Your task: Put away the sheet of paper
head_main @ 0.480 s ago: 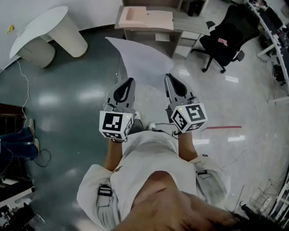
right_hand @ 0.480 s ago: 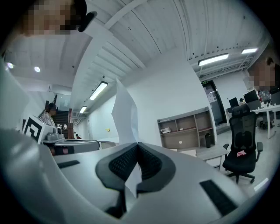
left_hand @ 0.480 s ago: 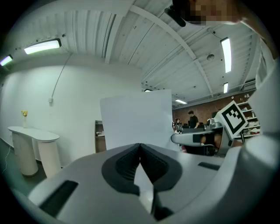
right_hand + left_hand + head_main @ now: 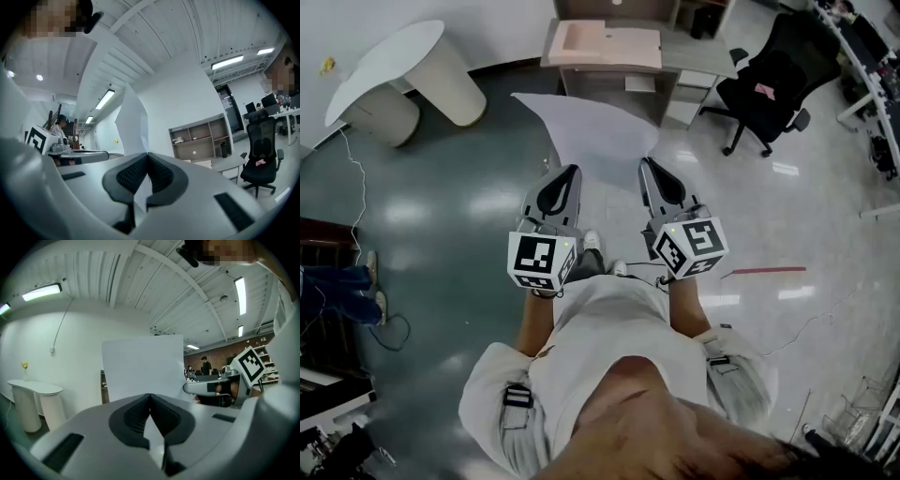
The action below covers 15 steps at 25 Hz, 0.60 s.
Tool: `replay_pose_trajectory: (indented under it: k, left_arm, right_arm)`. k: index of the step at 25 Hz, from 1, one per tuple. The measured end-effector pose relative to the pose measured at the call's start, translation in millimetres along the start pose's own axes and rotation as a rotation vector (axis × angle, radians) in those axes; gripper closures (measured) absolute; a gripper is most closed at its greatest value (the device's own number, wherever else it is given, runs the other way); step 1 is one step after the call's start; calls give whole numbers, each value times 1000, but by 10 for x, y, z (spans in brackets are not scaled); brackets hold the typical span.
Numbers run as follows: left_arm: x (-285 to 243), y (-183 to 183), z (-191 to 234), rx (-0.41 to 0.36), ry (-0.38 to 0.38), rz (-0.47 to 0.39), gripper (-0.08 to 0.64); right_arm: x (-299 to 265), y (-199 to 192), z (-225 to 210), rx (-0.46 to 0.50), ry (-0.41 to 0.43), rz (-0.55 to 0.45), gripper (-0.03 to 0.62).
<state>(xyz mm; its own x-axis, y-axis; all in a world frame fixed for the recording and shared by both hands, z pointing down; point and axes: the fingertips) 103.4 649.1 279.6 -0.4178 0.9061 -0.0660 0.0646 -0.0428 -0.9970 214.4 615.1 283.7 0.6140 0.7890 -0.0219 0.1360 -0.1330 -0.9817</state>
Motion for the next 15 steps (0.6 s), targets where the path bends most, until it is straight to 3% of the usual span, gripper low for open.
replay_pose_trajectory:
  k: [7,15]
  left_arm:
    - [-298,-45,242,10,-30,4,545]
    - [-810,-38,803,40,-69,8,545]
  right_arm:
    - [-317,-3,-173,-17,-42,13,574]
    - [-1026,81,-326,0,-80,45,574]
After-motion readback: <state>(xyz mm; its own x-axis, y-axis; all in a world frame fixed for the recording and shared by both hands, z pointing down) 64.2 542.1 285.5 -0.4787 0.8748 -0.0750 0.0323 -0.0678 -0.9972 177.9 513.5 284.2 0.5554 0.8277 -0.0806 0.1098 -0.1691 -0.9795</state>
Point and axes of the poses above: the fingertips, and each gripper's own axes: x backward along the fingers, z to its left, y out of its top, and after that the axes turned 6 degrees about -y, right-handed
